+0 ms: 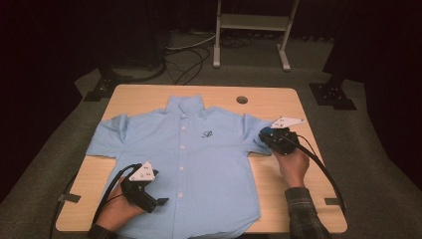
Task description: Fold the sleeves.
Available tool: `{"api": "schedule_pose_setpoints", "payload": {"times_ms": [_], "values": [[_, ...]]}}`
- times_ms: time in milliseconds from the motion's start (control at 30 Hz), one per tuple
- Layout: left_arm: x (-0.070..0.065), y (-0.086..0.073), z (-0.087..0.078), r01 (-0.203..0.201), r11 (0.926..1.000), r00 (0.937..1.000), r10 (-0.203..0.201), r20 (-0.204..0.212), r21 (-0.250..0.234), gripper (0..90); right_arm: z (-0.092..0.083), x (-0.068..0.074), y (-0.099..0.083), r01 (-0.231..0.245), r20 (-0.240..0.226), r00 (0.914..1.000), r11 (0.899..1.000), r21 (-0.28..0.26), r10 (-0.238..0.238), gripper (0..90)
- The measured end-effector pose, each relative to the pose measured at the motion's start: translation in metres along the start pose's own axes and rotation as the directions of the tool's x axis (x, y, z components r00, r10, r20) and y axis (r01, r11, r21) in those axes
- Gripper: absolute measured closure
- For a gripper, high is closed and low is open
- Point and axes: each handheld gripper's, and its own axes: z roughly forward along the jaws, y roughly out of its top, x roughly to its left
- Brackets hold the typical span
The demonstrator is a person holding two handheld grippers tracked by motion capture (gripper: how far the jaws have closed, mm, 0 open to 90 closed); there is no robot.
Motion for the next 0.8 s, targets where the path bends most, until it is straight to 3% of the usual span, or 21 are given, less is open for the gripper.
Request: {"api": "schedule_pose_setpoints", "payload": {"times_ms": [333, 800], "values": [[0.0, 0.0, 0.0, 0.001, 1.0, 1.0, -0.001, 0.0, -0.001, 0.0, 0.031, 0.025, 0.024, 0.044, -0.065, 0.9969, 0.999, -0.01, -0.045, 89.3], [0.0, 0.0, 0.0, 0.001, 1.0, 1.0, -0.001, -0.001, -0.001, 0.0, 0.055, 0.046, 0.046, 0.061, -0.122, 0.9905, 0.998, -0.031, -0.064, 89.3]]}}
